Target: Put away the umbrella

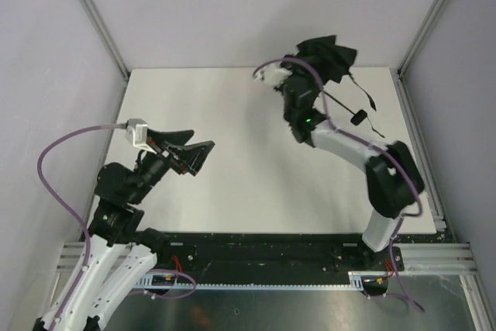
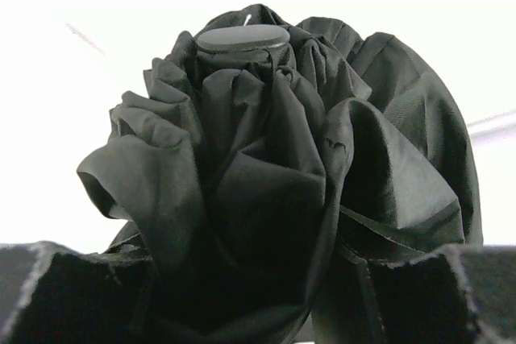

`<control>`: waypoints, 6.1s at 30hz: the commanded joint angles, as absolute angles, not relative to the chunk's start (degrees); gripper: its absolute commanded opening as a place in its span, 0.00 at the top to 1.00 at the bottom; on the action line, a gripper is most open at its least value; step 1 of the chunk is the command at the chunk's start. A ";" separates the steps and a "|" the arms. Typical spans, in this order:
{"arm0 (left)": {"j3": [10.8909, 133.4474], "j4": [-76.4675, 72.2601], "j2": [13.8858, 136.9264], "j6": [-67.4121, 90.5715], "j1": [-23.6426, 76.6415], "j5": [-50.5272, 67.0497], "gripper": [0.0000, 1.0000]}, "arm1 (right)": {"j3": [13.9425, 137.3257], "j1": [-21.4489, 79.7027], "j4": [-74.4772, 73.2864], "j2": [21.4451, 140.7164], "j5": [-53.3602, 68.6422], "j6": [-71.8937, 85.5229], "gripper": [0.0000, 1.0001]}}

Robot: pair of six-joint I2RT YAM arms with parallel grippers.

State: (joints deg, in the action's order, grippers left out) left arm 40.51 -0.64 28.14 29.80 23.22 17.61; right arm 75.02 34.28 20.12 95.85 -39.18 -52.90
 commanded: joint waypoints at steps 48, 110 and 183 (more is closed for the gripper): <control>13.79 -9.04 55.26 82.30 14.57 22.23 0.00 | 83.97 51.23 -46.33 132.15 21.52 -28.20 1.00; 15.29 -50.74 103.74 72.65 29.70 0.51 0.83 | 85.03 48.46 -35.47 127.11 27.18 -28.26 1.00; 17.73 -29.79 83.61 69.66 31.02 0.21 1.00 | 44.46 37.12 15.90 77.75 -28.63 43.36 1.00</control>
